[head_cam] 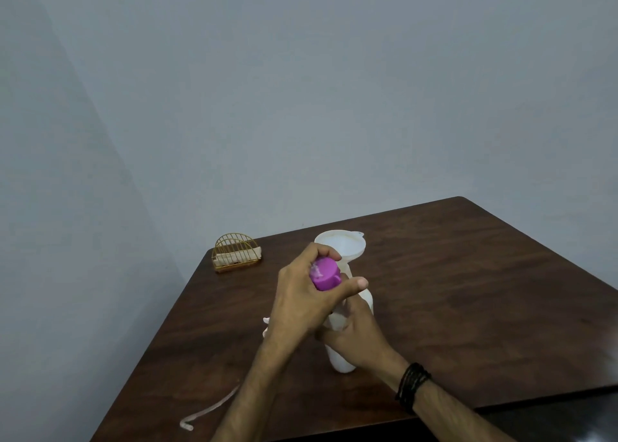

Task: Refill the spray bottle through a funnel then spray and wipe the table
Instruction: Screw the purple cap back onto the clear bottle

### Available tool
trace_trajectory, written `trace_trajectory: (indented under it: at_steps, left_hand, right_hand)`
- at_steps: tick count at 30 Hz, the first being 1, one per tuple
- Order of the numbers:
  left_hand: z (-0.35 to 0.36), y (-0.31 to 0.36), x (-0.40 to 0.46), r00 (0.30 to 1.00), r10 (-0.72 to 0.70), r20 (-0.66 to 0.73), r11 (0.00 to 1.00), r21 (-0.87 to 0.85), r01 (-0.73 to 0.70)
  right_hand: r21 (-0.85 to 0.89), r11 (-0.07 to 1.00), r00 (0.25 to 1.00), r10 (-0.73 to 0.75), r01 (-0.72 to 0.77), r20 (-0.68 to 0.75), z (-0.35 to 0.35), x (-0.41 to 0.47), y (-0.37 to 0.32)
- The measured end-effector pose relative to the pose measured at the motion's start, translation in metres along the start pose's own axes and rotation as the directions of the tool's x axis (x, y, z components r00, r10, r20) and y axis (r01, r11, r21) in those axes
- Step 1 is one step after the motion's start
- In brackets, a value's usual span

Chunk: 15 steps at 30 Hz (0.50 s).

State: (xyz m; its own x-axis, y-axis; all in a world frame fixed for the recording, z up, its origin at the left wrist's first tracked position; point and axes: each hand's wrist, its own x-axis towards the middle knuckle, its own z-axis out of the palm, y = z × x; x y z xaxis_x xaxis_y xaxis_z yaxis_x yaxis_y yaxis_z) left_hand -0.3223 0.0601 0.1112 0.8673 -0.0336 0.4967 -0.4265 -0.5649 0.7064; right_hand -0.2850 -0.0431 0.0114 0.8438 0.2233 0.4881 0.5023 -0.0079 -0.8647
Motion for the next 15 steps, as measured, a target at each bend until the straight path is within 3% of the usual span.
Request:
trace_trajectory:
  at_steps: [6, 12, 15]
  left_hand:
    - [-0.009, -0.009, 0.003, 0.994, 0.034, 0.103, 0.999, -0.006, -0.033]
    - [-0.005, -0.013, -0.009, 0.996, 0.051, -0.076, 0.999, 0.001, -0.052]
    - [-0.011, -0.02, -0.013, 0.985, 0.078, -0.157, 0.997, 0.013, -0.077]
  right_hand:
    - [0.054, 0.997, 0.996, 0.047, -0.052, 0.076, -0.003, 0.003, 0.001]
    - [-0.024, 0.999, 0.992, -0.029, 0.032, 0.125, -0.001, -0.008, -0.015]
    - [-0.098, 0.984, 0.989, -0.15, 0.148, -0.016, -0.01, -0.021, -0.016]
